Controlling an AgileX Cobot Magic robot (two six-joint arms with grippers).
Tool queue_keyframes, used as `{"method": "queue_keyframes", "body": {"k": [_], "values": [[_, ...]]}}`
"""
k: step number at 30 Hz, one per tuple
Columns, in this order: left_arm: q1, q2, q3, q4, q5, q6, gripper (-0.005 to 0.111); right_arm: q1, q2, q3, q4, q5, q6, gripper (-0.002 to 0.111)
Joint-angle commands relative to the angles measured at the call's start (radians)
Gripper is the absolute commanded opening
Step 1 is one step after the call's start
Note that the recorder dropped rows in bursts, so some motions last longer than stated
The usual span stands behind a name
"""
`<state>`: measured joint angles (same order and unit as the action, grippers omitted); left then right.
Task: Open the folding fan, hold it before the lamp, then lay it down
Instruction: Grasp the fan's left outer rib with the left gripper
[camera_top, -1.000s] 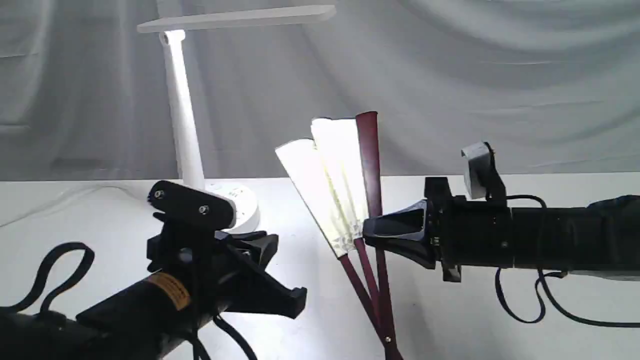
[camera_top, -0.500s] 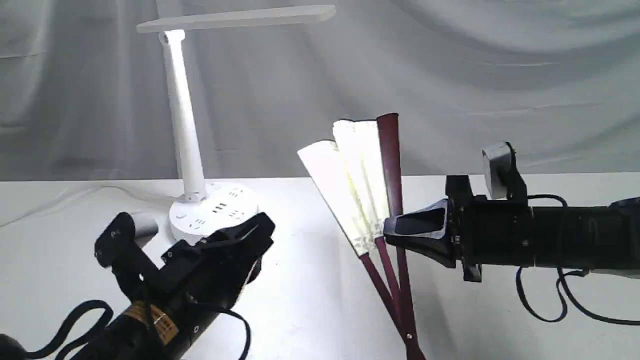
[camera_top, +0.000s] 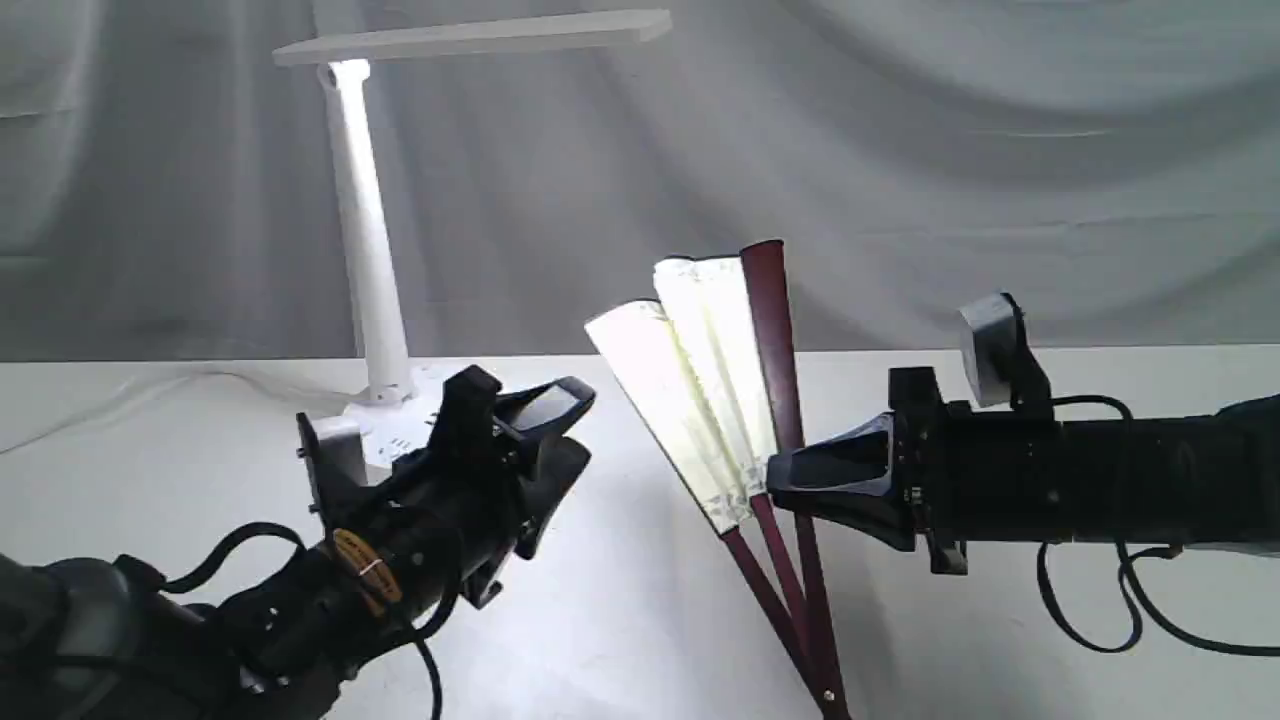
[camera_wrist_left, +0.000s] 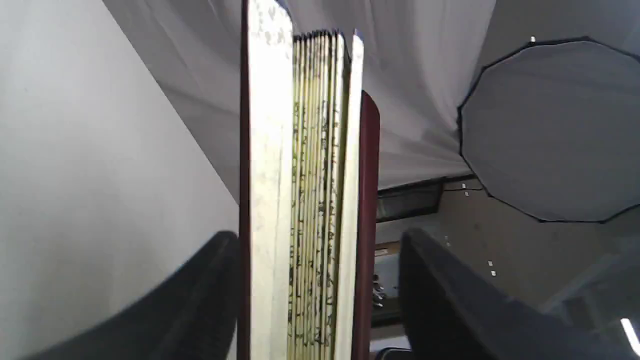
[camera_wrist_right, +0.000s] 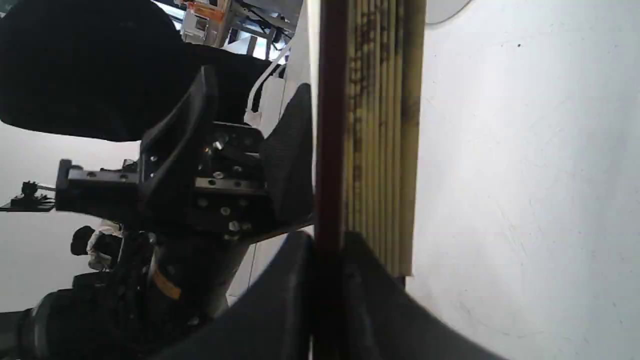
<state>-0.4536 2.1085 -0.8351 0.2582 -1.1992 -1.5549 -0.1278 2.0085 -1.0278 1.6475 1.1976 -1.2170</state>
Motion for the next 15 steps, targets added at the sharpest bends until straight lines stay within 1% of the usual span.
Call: {"method": "queue_keyframes", "body": {"k": [1,6,11,15], "values": [[0.008,0.065,-0.067,0.05,-0.022,-0.119,0.049,-0.001,-0.014,0.002,-0.005,0.024,-0.005,0.0],[0.008,0.121,-0.134,0.076,-0.022,-0.149,0.049,-0.001,-0.014,0.002,-0.036,0.024,-0.001,0.0],[0.008,0.13,-0.168,0.071,-0.022,-0.167,0.049,-0.001,-0.014,0.002,-0.04,0.024,0.0,0.0],[0.008,0.142,-0.213,0.069,-0.022,-0.167,0.045,-0.001,-0.014,0.002,-0.04,0.024,0.03,0.0]]}}
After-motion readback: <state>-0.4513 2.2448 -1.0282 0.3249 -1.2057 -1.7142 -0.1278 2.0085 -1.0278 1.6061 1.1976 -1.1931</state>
